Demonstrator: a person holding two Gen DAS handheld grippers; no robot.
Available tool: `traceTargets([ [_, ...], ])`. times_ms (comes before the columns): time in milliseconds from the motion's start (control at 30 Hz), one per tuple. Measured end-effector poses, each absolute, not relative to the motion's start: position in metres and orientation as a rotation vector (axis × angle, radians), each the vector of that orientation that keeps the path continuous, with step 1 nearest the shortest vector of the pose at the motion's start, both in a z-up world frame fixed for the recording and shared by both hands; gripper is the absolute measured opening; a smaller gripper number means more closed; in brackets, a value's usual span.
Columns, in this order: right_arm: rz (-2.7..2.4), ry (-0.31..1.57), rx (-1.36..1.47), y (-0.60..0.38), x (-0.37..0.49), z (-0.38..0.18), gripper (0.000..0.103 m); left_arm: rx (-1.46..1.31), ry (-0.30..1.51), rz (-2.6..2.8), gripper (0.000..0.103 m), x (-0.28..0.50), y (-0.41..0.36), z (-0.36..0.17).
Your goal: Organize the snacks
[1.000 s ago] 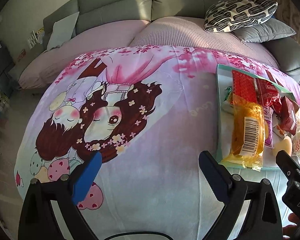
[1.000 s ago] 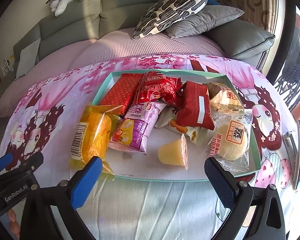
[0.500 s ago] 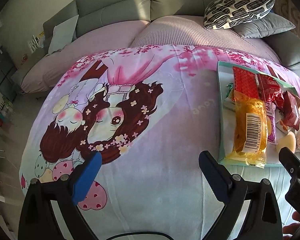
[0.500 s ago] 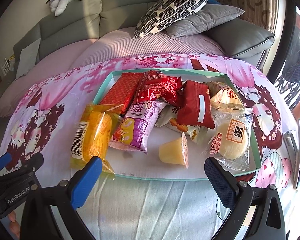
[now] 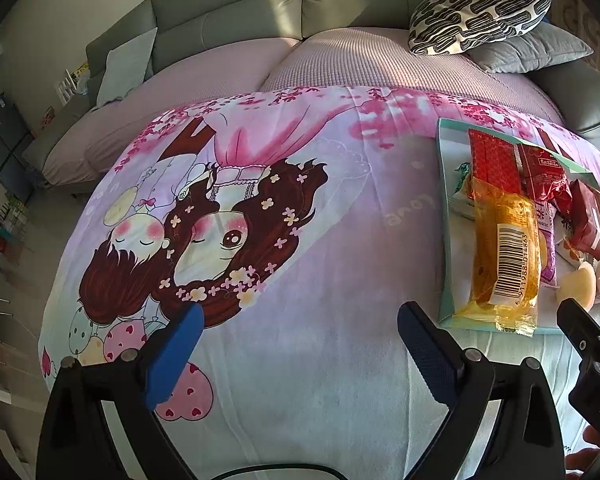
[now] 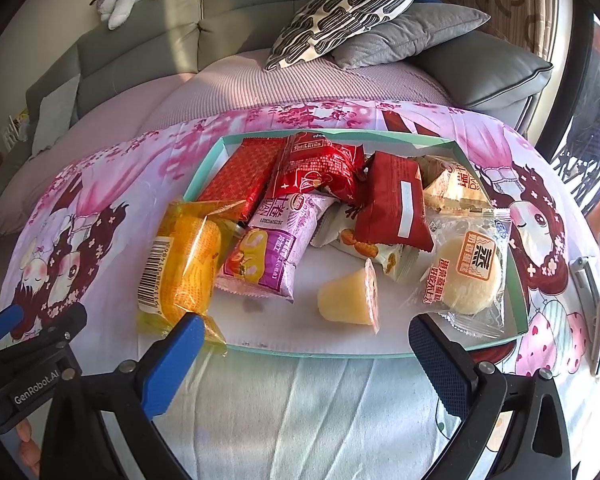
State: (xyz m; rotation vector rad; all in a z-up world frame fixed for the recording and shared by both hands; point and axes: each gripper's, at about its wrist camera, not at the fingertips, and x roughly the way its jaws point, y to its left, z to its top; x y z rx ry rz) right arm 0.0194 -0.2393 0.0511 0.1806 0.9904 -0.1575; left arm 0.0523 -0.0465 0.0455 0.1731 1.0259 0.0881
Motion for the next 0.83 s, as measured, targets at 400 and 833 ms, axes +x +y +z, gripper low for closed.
traceTargets([
  [400, -0.158, 0.997, 0.188, -0.2405, 0.0200, 0.0469, 0.103, 0.175, 1.030, 0.094, 0.098, 0.0532, -0.0463, 0.0431],
  [833, -0.156, 1.007, 0.195, -0.2421, 0.0217, 0.0413, 0.103, 0.167, 1.009, 0.069, 0.098, 0.0529, -0.0458, 0.0438],
])
